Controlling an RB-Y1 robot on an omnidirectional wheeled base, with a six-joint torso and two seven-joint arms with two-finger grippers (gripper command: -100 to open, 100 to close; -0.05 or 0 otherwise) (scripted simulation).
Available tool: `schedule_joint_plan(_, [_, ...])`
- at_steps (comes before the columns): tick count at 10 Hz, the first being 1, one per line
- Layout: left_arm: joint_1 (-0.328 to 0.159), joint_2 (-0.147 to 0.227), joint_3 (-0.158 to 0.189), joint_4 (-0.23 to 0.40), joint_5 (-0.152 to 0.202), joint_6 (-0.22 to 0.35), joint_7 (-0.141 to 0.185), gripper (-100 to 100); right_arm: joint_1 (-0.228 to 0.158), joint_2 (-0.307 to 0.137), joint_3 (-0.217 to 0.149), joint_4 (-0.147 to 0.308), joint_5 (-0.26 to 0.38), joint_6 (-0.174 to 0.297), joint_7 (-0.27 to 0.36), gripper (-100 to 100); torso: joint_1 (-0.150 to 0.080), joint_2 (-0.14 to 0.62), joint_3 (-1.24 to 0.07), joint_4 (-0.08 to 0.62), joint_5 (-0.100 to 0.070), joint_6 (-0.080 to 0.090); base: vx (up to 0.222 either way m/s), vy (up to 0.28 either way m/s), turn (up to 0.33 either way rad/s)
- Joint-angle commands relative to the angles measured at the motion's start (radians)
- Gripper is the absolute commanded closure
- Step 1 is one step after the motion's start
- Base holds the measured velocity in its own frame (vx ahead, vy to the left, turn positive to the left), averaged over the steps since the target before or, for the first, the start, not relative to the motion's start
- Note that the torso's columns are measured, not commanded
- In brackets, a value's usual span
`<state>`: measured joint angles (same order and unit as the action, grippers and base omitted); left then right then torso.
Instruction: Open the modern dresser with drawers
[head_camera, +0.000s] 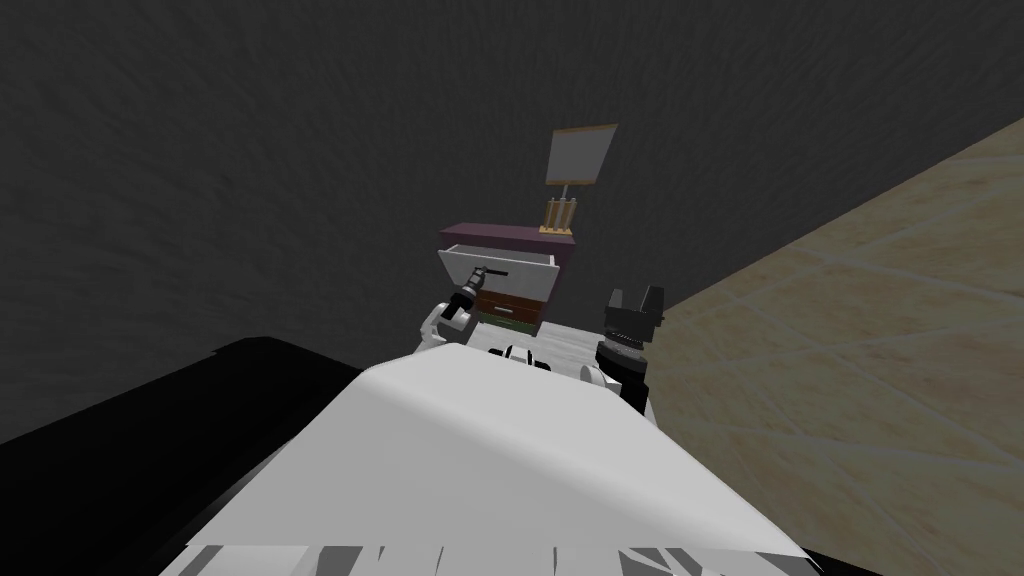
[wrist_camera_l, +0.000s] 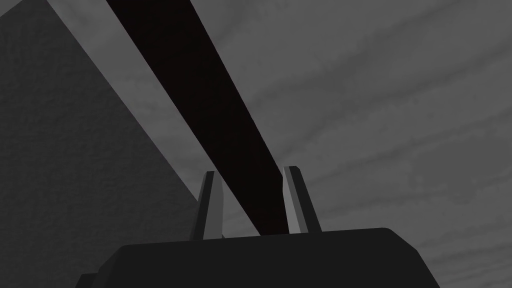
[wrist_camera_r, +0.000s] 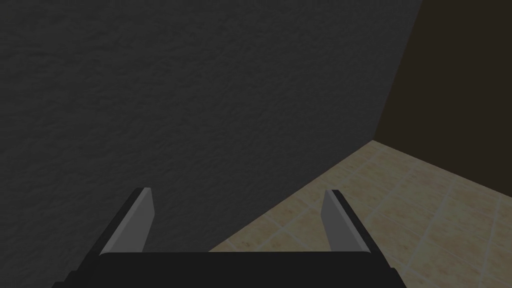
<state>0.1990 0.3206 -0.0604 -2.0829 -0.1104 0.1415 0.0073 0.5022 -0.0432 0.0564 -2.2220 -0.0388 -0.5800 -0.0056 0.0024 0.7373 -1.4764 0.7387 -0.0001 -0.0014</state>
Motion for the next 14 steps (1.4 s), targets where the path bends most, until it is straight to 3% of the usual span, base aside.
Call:
schedule_joint_plan(1, [-0.058,0.001,0.004,0.082,0.002,-0.004,-0.002,100,0.0,0.0,0.0,0.0,0.0,0.0,0.0,0,0.0,-0.002,-0.001,0.001,-0.001,0.0,-0.009,0.003,-0.009])
schedule_joint_plan(2, [-0.058,0.001,0.004,0.093,0.002,-0.004,-0.002,100,0.0,0.0,0.0,0.0,0.0,0.0,0.0,0,0.0,-0.005,-0.002,-0.003,0.001,-0.001,0.018,0.0,0.004])
schedule_joint_plan(3, [-0.109,-0.009,0.012,0.129,0.011,-0.045,-0.017,100,0.0,0.0,0.0,0.0,0.0,0.0,0.0,0,0.002,-0.006,-0.004,-0.006,0.002,-0.001,-0.106,-0.006,0.038])
schedule_joint_plan(5, [-0.164,-0.009,0.012,0.179,0.011,-0.045,-0.017,100,0.0,0.0,0.0,0.0,0.0,0.0,0.0,0,0.003,0.004,0.003,0.0,0.002,-0.001,-0.111,0.017,0.002])
schedule_joint_plan(8, [-0.169,-0.009,0.012,0.245,0.011,-0.045,-0.017,100,0.0,0.0,0.0,0.0,0.0,0.0,0.0,0,0.003,-0.006,-0.003,-0.005,0.002,-0.003,-0.004,-0.004,-0.001])
schedule_joint_plan(9, [-0.228,-0.019,0.019,0.279,0.02,-0.086,-0.032,100,0.0,0.0,0.0,0.0,0.0,0.0,0.0,0,0.005,-0.008,-0.005,-0.008,0.004,-0.003,-0.11,-0.017,0.038])
schedule_joint_plan(11, [-0.279,-0.019,0.019,0.339,0.02,-0.086,-0.032,100,0.0,0.0,0.0,0.0,0.0,0.0,0.0,0,0.003,0.002,0.001,-0.002,0.002,-0.001,-0.11,0.014,0.003])
schedule_joint_plan(14, [-0.279,-0.019,0.019,0.397,0.02,-0.086,-0.032,100,0.0,0.0,0.0,0.0,0.0,0.0,0.0,0,0.006,-0.007,-0.004,-0.007,0.004,-0.004,-0.005,0.006,-0.006])
